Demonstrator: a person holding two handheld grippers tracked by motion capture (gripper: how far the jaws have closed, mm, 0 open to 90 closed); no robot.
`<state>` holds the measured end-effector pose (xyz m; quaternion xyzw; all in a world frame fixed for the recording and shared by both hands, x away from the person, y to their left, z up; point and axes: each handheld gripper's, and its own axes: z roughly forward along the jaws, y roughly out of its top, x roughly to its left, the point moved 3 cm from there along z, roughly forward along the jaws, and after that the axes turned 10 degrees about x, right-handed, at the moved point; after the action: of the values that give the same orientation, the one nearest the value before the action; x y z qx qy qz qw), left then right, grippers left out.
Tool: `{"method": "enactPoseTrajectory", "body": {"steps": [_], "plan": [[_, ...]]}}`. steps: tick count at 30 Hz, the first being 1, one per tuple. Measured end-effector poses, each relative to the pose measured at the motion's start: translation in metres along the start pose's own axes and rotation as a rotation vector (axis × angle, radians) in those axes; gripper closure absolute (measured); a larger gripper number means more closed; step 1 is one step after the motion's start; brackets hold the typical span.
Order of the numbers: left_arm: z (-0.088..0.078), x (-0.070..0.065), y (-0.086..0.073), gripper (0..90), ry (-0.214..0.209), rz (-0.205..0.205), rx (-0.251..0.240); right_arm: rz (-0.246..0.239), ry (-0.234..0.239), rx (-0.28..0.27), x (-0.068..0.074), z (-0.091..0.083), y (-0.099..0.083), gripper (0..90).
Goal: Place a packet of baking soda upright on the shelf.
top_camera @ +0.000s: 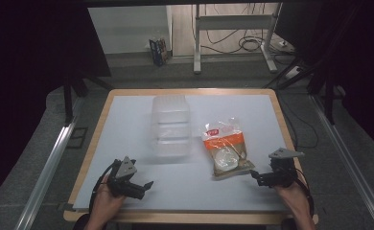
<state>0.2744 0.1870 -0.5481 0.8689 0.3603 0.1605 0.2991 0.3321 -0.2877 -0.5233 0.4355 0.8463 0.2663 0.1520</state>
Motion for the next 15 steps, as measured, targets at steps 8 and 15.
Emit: {"method": "enactPoseTrajectory", "body": {"steps": [8,15], "plan": [[0.0005,-0.0005,0.0002,0.0,0.004,0.004,0.004,-0.005,-0.021,-0.003,0.0007,-0.0006,0.0013,0.5],[0.0012,-0.0012,0.0007,0.0,0.006,0.007,0.008,0.001,-0.028,-0.005,0.0,-0.0019,0.0019,7.2]]}}
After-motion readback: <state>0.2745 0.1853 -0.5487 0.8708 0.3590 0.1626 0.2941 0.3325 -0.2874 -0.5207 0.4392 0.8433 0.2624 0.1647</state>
